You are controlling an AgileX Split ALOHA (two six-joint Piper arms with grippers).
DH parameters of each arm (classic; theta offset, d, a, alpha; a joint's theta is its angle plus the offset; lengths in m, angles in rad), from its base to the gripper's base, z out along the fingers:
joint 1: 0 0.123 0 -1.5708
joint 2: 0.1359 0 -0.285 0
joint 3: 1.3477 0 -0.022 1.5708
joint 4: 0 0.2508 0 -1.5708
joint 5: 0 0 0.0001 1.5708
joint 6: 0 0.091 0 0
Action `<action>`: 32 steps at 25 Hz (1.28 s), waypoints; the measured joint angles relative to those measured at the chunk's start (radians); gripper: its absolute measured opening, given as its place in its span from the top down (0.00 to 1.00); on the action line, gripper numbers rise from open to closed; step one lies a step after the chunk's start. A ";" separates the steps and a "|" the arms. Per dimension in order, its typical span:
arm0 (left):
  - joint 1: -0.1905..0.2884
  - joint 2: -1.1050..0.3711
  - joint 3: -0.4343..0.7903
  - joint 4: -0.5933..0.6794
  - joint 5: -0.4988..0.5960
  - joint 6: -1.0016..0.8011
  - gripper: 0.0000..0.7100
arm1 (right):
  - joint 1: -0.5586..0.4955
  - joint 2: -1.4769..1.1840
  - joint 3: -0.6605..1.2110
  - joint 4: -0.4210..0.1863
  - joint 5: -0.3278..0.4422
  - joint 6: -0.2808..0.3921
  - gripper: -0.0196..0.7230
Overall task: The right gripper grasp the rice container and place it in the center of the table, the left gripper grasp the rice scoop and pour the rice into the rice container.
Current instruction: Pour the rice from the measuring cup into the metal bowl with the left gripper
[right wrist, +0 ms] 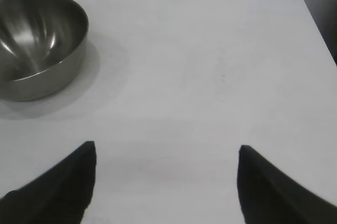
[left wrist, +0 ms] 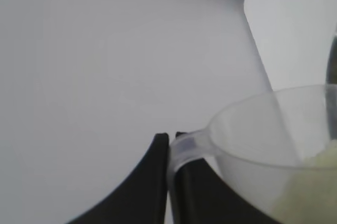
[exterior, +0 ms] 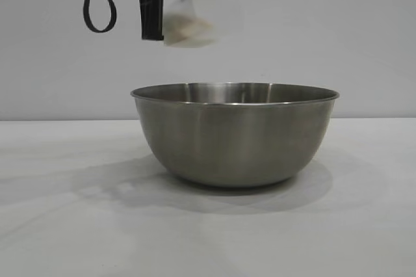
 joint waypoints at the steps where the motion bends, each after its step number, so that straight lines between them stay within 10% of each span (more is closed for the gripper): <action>1: -0.005 0.005 0.000 -0.004 0.000 0.047 1.00 | 0.000 0.000 0.000 0.000 0.000 0.000 0.33; 32: -0.042 0.014 0.000 0.124 -0.005 0.912 1.00 | 0.000 0.000 0.000 0.000 0.000 0.000 0.33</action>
